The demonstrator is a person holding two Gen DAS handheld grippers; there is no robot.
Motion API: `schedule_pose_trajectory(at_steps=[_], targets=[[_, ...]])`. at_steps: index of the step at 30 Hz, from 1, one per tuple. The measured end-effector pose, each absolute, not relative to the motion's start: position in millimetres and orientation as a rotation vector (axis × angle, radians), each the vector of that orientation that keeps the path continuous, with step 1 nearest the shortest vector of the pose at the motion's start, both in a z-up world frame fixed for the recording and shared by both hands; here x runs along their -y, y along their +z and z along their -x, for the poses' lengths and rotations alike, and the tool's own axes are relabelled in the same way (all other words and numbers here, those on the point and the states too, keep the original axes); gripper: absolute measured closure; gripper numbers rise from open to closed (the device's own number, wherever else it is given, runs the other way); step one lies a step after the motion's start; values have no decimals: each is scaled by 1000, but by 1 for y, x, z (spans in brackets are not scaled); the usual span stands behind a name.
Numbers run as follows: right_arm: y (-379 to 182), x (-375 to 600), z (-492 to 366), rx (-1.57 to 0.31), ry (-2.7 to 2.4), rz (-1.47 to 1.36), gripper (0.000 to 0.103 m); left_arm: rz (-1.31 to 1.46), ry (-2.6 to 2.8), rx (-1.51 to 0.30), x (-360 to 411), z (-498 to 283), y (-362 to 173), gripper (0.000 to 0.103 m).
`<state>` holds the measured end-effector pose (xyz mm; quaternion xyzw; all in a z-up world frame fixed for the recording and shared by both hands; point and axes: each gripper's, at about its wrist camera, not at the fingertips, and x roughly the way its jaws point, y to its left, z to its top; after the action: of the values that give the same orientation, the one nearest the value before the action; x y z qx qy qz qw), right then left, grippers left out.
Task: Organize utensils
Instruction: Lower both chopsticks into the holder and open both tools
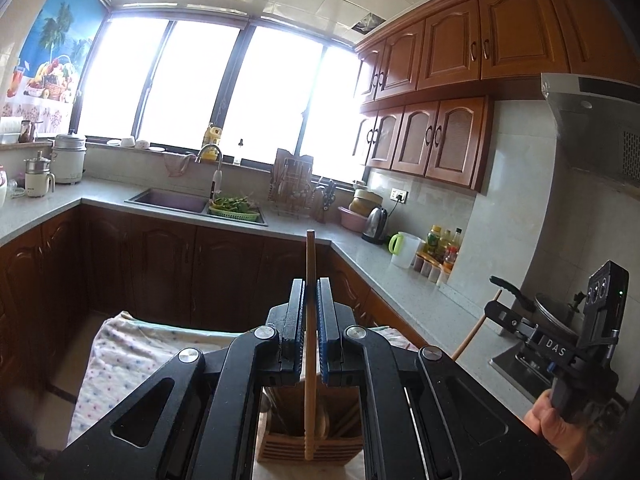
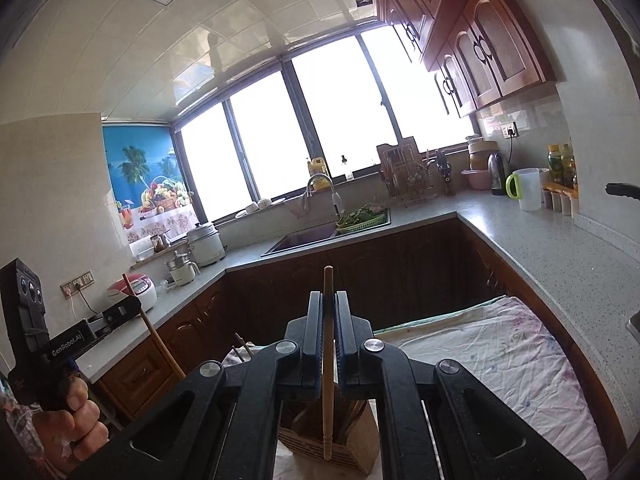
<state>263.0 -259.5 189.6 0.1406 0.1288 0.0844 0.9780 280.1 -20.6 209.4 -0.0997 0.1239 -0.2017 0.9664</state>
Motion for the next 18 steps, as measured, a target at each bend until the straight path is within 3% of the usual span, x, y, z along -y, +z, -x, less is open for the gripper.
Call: schedule_pose_trajectory(at_steps=[18], targets=[[118, 250, -303, -341, 136, -298, 98, 240, -287, -326, 34, -335, 121, 99]])
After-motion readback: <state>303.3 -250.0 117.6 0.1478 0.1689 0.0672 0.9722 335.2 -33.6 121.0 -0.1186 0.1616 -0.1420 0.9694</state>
